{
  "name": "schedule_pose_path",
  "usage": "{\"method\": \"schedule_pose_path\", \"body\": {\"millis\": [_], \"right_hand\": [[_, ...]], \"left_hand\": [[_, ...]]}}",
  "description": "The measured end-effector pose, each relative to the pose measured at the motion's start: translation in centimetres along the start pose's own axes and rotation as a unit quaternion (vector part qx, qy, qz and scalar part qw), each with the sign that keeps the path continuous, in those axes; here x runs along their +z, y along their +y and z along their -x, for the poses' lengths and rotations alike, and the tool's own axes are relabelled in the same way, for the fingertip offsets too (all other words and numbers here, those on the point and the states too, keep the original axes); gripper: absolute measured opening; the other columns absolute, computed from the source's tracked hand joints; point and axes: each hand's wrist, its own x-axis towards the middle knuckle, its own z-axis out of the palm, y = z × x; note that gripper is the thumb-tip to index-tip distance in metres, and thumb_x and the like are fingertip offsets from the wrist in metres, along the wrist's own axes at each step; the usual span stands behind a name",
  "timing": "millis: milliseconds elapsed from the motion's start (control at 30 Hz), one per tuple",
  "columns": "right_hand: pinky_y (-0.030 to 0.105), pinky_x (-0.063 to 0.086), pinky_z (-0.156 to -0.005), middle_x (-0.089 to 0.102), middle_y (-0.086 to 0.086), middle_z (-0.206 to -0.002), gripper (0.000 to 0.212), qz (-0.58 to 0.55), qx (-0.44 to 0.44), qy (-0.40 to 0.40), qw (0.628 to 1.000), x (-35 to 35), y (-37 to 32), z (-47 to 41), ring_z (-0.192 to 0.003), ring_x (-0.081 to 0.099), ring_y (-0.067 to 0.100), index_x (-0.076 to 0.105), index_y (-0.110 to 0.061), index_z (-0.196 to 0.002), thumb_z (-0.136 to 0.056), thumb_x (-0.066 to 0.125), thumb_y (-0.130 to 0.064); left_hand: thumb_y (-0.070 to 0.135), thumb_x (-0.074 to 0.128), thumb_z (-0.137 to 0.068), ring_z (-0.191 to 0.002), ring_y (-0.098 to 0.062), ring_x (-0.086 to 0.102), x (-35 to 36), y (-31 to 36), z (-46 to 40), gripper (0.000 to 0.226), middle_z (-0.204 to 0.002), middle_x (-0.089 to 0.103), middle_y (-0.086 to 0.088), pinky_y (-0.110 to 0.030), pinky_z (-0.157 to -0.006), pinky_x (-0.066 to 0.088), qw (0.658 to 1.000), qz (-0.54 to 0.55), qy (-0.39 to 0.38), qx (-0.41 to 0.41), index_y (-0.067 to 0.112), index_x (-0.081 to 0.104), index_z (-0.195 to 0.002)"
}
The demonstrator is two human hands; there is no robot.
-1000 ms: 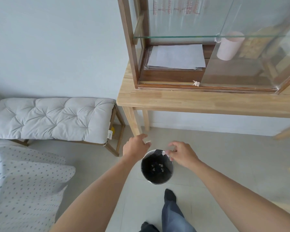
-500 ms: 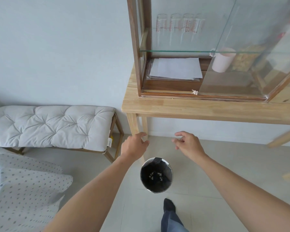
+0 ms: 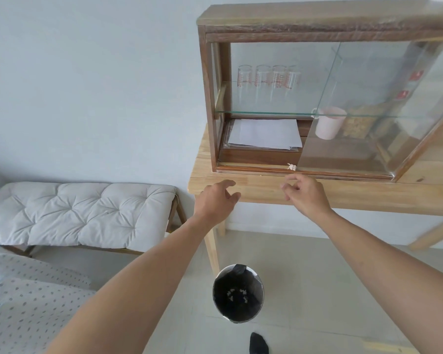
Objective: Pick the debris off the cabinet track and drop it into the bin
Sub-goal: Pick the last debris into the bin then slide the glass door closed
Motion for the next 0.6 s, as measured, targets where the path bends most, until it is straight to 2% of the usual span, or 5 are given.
{"method": "schedule_pose_path", "body": {"millis": [100,233,300,433,600], "right_hand": [[0.043,0.061,-0.083,0.081,-0.005,-0.078,0.042,0.036,0.000,-0.002,0.999,-0.5,-0.4,-2.3,-0.083,0.074,0.024,0.068,-0.027,-0.144,-0.103,0.066,-0.037],[0.047,0.056,-0.104,0.079,0.007,-0.133,0.052,0.163,-0.007,-0.002,0.987,-1.0,-0.9,-5.1,-0.130,0.068,0.035,0.058,-0.030,-0.158,-0.107,0.058,-0.040],[0.047,0.053,-0.104,0.071,0.010,-0.147,0.051,0.237,-0.010,-0.003,0.972,-1.2,-0.8,-6.0,-0.138,0.062,0.038,0.056,-0.029,-0.160,-0.109,0.056,-0.038],[0.042,0.046,-0.081,0.079,0.014,-0.123,0.035,0.335,-0.043,0.012,0.941,-1.4,0.1,-6.8,-0.119,0.072,0.041,0.071,-0.027,-0.138,-0.109,0.053,-0.029],[0.039,0.043,-0.077,0.081,0.010,-0.114,0.021,0.311,-0.041,0.033,0.949,-1.6,0.9,-7.4,-0.113,0.073,0.039,0.076,-0.028,-0.118,-0.108,0.058,-0.033]], "left_hand": [[0.050,0.061,-0.100,-0.098,-0.021,0.070,0.7,0.1,-0.4,0.042,-0.091,0.072,0.015,-0.040,-0.081,0.057,1.000,-0.003,-0.007,-0.003,0.034,0.064,-0.139],[0.050,0.063,-0.100,-0.101,-0.023,0.071,2.0,-0.3,-1.0,0.042,-0.097,0.078,0.011,-0.043,-0.089,0.057,1.000,-0.004,-0.014,-0.007,0.032,0.065,-0.138],[0.049,0.064,-0.101,-0.098,-0.023,0.071,2.5,-0.4,-1.3,0.042,-0.097,0.079,0.009,-0.044,-0.090,0.058,1.000,0.005,-0.017,-0.011,0.030,0.066,-0.138],[0.048,0.065,-0.100,-0.092,-0.022,0.071,3.1,-0.3,-1.7,0.042,-0.090,0.074,0.011,-0.042,-0.084,0.060,1.000,0.017,-0.017,-0.018,0.030,0.066,-0.138],[0.047,0.066,-0.100,-0.089,-0.020,0.069,3.4,-0.1,-1.7,0.042,-0.089,0.073,0.011,-0.037,-0.081,0.058,0.999,0.024,-0.007,-0.021,0.027,0.067,-0.137]]}}
